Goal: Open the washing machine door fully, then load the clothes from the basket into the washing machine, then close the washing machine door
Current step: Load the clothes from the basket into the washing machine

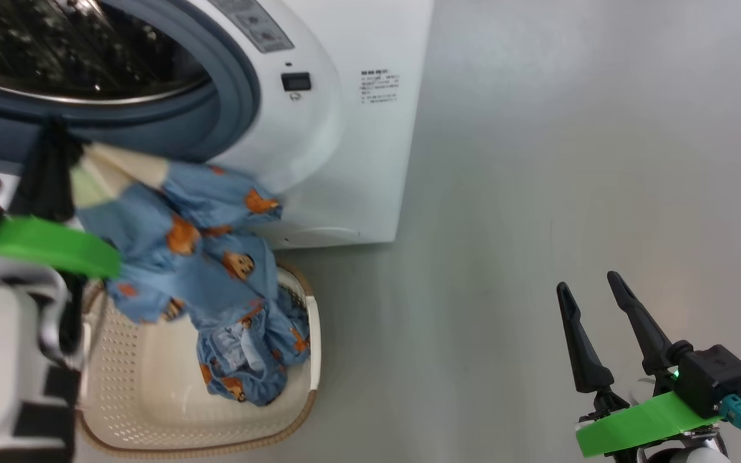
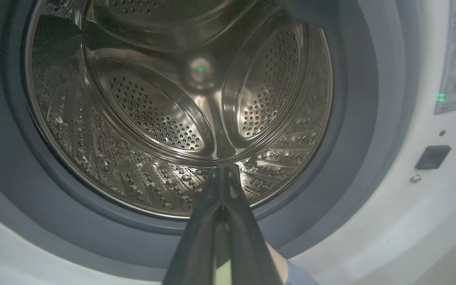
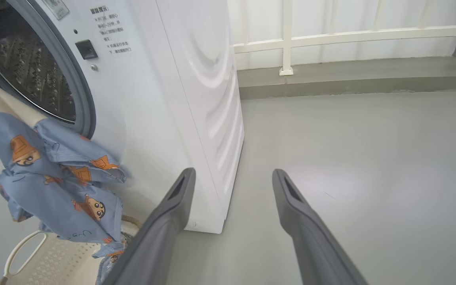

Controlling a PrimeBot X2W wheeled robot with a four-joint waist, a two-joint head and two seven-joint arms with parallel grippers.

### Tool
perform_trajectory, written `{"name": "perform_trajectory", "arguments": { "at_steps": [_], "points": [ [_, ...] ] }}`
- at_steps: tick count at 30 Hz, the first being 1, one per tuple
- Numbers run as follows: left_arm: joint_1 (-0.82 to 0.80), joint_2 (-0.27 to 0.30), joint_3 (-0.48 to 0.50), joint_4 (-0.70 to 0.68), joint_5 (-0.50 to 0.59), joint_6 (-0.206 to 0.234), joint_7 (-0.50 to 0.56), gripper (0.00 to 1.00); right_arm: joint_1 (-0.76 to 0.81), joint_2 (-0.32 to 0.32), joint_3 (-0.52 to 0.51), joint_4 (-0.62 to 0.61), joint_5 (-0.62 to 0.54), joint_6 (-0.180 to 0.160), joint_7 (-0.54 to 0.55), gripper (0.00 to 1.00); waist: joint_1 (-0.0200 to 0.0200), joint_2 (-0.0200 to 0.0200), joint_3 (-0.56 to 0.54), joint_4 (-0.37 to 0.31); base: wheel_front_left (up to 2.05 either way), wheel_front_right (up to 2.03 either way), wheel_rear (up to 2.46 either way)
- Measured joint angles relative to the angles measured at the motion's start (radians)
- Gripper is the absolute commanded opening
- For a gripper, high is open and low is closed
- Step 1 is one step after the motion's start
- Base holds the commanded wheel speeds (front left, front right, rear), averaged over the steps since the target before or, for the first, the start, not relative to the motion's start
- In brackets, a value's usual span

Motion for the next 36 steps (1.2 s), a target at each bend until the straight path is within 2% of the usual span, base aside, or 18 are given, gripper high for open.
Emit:
{"name": "perform_trajectory", "arguments": {
  "at_steps": [12, 19, 27, 36],
  "points": [
    [-0.383, 0.178, 0.006, 0.147, -0.050, -0.001, 0.109, 0.00, -0.092, 0.000, 0.016, -0.024, -0.002, 0.000, -0.010, 1.00, 0.0000, 0.0000, 0.190, -0.036, 0.00, 0.00, 0.00],
    [-0.558, 0.269, -0.074, 0.226, -0.089, -0.001, 0.140, 0.00, -0.147, -0.001, 0.022, -0.026, -0.008, 0.000, -0.026, 1.00, 0.0000, 0.0000, 0.307, -0.058, 0.00, 0.00, 0.00],
    [-0.727, 0.330, -0.121, 0.346, -0.106, -0.002, 0.128, 0.00, -0.198, -0.001, 0.037, -0.010, -0.008, 0.000, -0.044, 1.00, 0.0000, 0.0000, 0.412, -0.090, 0.00, 0.00, 0.00],
    [-0.937, 0.363, -0.114, 0.471, -0.089, 0.010, 0.006, 0.00, -0.217, -0.001, 0.052, 0.005, 0.000, 0.000, -0.053, 1.00, 0.0000, 0.0000, 0.457, -0.129, 0.00, 0.00, 0.00]
  ]
}}
